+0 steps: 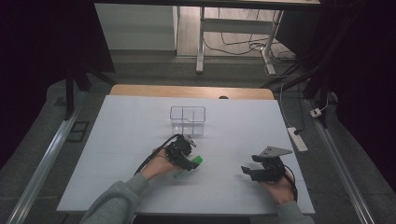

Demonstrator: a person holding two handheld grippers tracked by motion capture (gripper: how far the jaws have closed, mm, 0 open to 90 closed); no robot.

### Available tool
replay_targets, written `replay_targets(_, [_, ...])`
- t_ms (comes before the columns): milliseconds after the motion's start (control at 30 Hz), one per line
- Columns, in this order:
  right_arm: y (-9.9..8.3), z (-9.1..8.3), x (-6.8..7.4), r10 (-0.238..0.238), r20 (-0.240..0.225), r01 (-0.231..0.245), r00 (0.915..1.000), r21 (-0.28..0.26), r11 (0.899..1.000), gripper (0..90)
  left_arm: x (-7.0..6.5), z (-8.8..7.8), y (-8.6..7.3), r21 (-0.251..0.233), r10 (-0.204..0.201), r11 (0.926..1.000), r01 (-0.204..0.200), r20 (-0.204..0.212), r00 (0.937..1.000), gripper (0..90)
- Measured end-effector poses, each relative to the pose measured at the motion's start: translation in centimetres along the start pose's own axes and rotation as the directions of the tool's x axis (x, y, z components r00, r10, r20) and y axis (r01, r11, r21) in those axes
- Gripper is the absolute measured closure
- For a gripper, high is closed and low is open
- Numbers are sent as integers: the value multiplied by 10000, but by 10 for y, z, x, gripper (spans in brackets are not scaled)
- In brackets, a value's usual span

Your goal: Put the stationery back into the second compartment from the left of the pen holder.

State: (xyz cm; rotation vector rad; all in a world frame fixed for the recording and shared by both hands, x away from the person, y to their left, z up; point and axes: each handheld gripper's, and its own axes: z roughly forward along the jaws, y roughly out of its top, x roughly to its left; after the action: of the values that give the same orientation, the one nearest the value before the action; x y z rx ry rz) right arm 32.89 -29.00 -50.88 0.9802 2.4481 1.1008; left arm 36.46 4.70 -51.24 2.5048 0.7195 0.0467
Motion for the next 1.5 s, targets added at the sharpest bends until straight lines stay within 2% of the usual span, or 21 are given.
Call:
replay_targets(167, [0, 0, -1, 36, 23, -36, 10000, -7, 10000, 313, -3, 5, 3, 100, 173, 9998, -172, -120, 9998, 397])
replay_targets(300, [-1, 1, -1, 63, 36, -63, 10000, 28, 10000, 313, -6, 6, 4, 196, 203, 9996, -192, -541, 9983, 470])
replay_targets(467, [-1, 1, -2, 101, 106, -102, 9999, 77, 9999, 313, -10, 8, 7, 279, 151, 9995, -128, -860, 9962, 534])
replay_targets(600, [0, 0, -1, 91, 104, -92, 9999, 76, 9999, 313, -13, 8, 7, 301, 77, 9995, -49, -917, 9958, 605])
replay_targets(800, [-1, 0, -2, 112, 108, -113, 9999, 89, 9999, 313, -13, 7, 7, 280, -18, 9996, 45, -945, 9955, 658])
replay_targets(1133, [0, -1, -2, 79, 175, -80, 9998, 50, 10000, 314, -14, 5, 6, 225, 219, 9996, -198, -981, 9949, 663])
replay_targets(1300, [-1, -2, -3, 67, 198, -69, 9998, 75, 9999, 313, -9, -7, 3, -426, 66, 9990, -105, -907, 9959, 663])
replay_targets(1500, [-1, -2, -3, 84, 210, -85, 9997, 51, 10000, 313, -1, -26, -3, -1120, -114, 9937, 56, -513, 9986, 663])
